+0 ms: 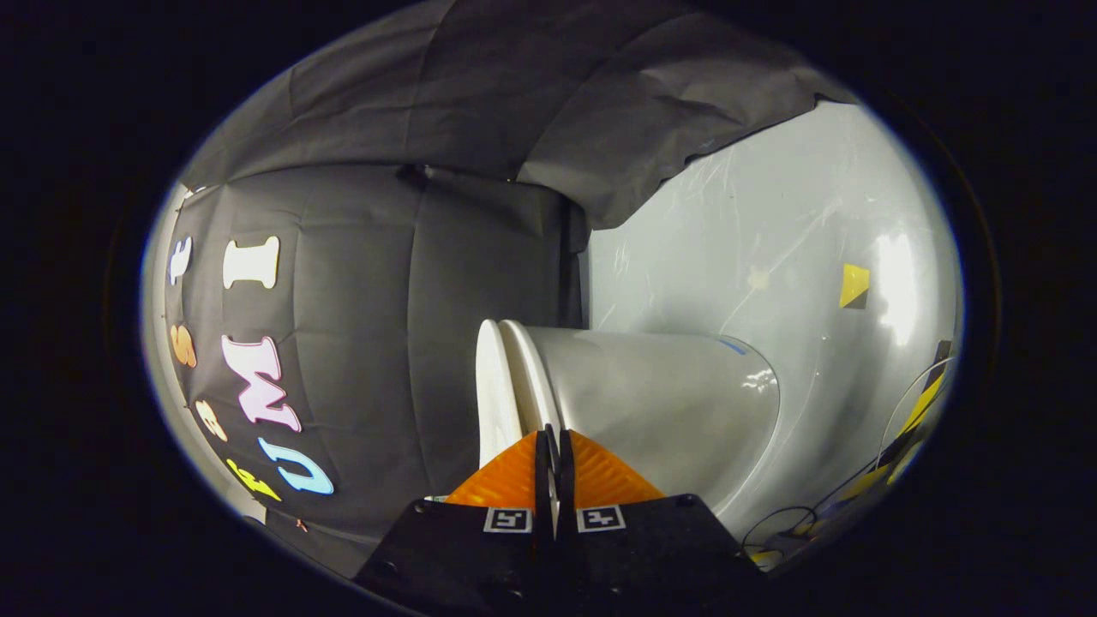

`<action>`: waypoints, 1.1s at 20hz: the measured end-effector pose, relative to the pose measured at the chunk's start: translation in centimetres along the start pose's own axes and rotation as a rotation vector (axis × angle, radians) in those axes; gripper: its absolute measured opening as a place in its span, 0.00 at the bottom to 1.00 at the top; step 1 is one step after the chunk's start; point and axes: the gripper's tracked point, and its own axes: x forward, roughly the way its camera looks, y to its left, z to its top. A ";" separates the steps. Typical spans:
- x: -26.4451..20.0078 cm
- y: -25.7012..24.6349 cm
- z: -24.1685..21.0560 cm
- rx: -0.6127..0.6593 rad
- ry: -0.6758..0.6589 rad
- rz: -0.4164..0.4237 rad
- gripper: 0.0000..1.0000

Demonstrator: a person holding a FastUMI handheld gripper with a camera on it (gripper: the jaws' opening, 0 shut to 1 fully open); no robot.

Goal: Open the toilet lid.

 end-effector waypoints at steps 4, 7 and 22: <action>-1.0 2.6 -0.1 -0.110 -0.025 -0.009 0.05; -2.2 5.7 -0.6 -0.246 -0.053 -0.014 0.05; -10.0 26.8 -11.3 -0.880 -0.167 0.130 0.05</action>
